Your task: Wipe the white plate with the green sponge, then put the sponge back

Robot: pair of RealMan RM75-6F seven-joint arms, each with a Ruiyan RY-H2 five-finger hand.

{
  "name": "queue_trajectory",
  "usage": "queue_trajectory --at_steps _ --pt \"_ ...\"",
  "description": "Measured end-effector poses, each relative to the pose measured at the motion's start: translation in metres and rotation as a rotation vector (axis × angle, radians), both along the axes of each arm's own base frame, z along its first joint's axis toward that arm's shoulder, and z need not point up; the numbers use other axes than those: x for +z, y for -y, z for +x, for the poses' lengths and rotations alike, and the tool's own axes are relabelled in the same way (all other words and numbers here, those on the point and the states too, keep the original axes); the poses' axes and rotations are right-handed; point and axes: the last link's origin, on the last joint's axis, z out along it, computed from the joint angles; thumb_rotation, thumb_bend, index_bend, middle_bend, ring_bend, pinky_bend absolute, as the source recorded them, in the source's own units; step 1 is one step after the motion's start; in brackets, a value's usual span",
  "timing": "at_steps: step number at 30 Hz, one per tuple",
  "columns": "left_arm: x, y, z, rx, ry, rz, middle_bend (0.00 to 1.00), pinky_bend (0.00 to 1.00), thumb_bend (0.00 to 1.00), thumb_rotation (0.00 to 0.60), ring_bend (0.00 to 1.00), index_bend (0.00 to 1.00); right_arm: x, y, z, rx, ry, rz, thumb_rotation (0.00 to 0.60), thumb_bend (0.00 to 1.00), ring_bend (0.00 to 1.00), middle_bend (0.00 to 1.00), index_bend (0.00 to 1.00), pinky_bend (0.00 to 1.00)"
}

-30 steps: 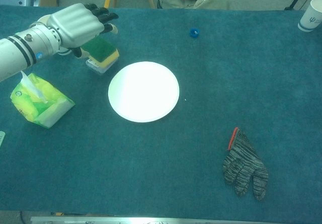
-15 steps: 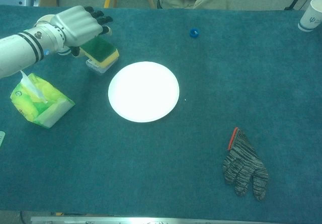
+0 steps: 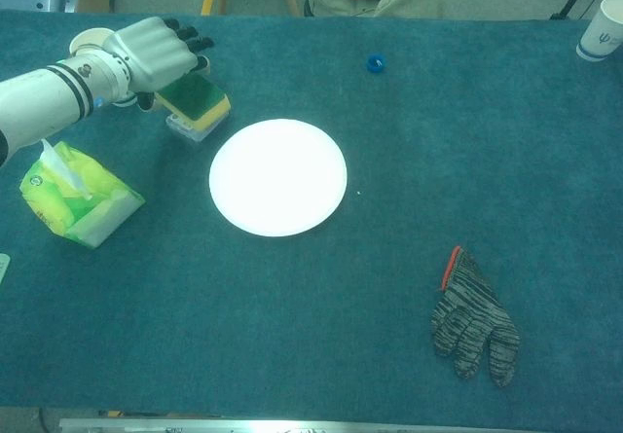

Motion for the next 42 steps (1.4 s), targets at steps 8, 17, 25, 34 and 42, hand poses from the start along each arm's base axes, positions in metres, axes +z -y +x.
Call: queue_trajectory --at_steps 8,17,25,34,42 --pt "-0.007 -0.002 -0.002 -0.007 -0.001 -0.006 0.00 0.06 0.24 0.600 0.00 0.24 0.000 0.000 -0.001 -0.005 -0.004 -0.002 0.600 0.20 0.00 0.02 0.00 0.21" --pt "-0.011 -0.003 -0.002 -0.005 0.031 -0.002 0.01 0.06 0.24 0.600 0.00 0.36 0.003 -0.001 -0.001 -0.007 -0.007 -0.011 0.600 0.20 0.00 0.02 0.00 0.21" --pt "-0.004 0.001 0.001 0.003 0.067 0.017 0.01 0.06 0.24 0.600 0.00 0.39 0.002 -0.001 -0.001 -0.001 -0.001 -0.011 0.600 0.20 0.00 0.02 0.00 0.21" --pt "0.014 0.024 0.015 -0.012 0.078 0.062 0.02 0.06 0.24 0.600 0.00 0.40 -0.002 0.003 -0.003 0.009 0.012 0.006 0.600 0.20 0.00 0.02 0.00 0.21" --pt "0.024 0.062 0.029 -0.030 0.093 0.063 0.03 0.06 0.24 0.600 0.00 0.40 -0.008 0.007 -0.002 0.022 0.024 0.027 0.600 0.20 0.00 0.02 0.00 0.21"
